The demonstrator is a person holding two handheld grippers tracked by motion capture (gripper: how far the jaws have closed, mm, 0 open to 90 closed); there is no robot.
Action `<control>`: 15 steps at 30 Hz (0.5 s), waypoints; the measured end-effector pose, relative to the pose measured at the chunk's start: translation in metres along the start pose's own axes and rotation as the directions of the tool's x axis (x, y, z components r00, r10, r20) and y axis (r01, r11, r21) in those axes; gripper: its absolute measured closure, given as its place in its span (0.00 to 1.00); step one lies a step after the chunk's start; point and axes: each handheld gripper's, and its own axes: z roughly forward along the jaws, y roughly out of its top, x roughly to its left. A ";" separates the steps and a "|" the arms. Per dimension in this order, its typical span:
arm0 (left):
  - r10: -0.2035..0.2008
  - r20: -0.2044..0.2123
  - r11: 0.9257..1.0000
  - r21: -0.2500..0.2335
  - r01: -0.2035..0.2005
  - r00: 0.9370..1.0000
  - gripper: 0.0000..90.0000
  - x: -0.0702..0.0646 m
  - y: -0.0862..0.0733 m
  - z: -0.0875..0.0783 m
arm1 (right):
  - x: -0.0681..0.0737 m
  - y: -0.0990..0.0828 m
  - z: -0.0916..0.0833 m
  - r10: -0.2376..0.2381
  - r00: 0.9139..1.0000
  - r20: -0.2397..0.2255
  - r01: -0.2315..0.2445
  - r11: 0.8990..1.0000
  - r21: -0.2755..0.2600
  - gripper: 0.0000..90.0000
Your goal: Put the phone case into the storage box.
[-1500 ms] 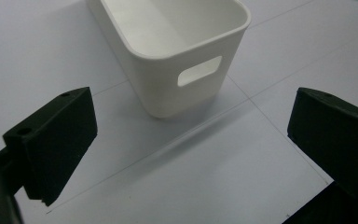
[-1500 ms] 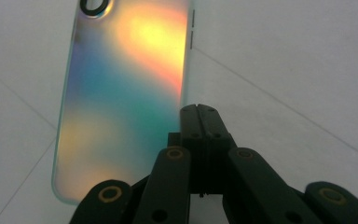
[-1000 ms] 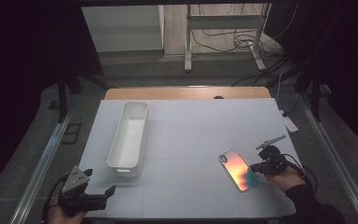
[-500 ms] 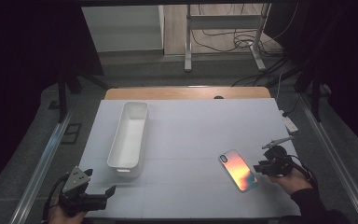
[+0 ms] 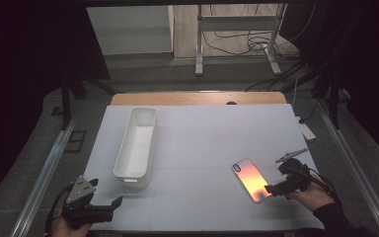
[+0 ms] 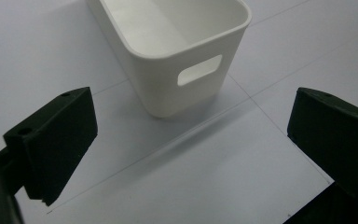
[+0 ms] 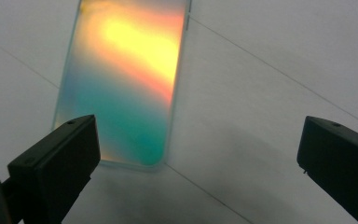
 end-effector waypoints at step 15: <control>0.000 0.000 1.000 0.000 0.000 1.000 0.02 0.000 0.000 0.000 | 0.016 0.019 -0.004 -0.016 0.999 -0.030 0.016 1.000 0.012 0.00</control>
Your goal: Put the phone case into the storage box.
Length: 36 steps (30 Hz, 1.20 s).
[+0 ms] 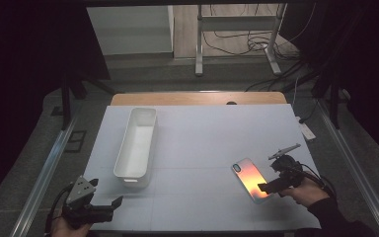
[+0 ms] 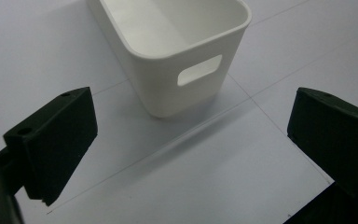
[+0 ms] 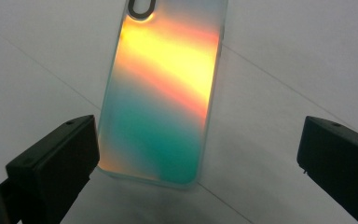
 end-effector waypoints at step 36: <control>0.002 0.000 1.000 -0.002 -0.002 1.000 0.02 0.000 0.000 0.000 | 0.029 0.034 0.031 -0.005 1.000 0.024 0.002 0.994 0.109 0.00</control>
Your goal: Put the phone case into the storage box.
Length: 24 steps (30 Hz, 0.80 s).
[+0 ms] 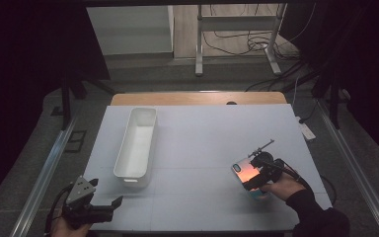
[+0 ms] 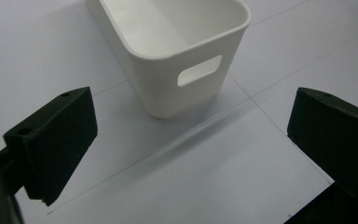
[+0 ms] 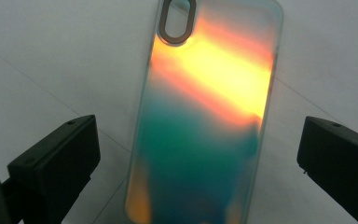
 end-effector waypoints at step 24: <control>0.002 -0.001 1.000 0.001 -0.002 1.000 0.02 0.000 0.000 0.000 | 0.002 -0.013 0.028 -0.034 0.999 0.024 0.032 0.997 0.064 0.04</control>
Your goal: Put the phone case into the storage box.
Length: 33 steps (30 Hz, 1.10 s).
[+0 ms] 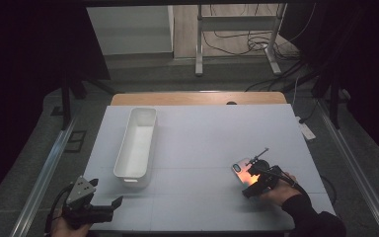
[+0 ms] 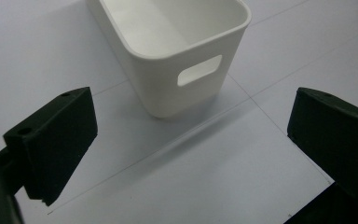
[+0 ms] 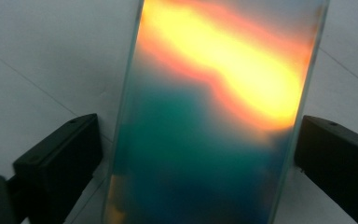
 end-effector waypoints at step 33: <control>-0.001 0.005 1.000 -0.007 0.001 1.000 0.02 0.000 0.000 -0.001 | -0.001 -0.005 -0.012 -0.026 0.998 -0.049 0.022 0.997 -0.077 0.18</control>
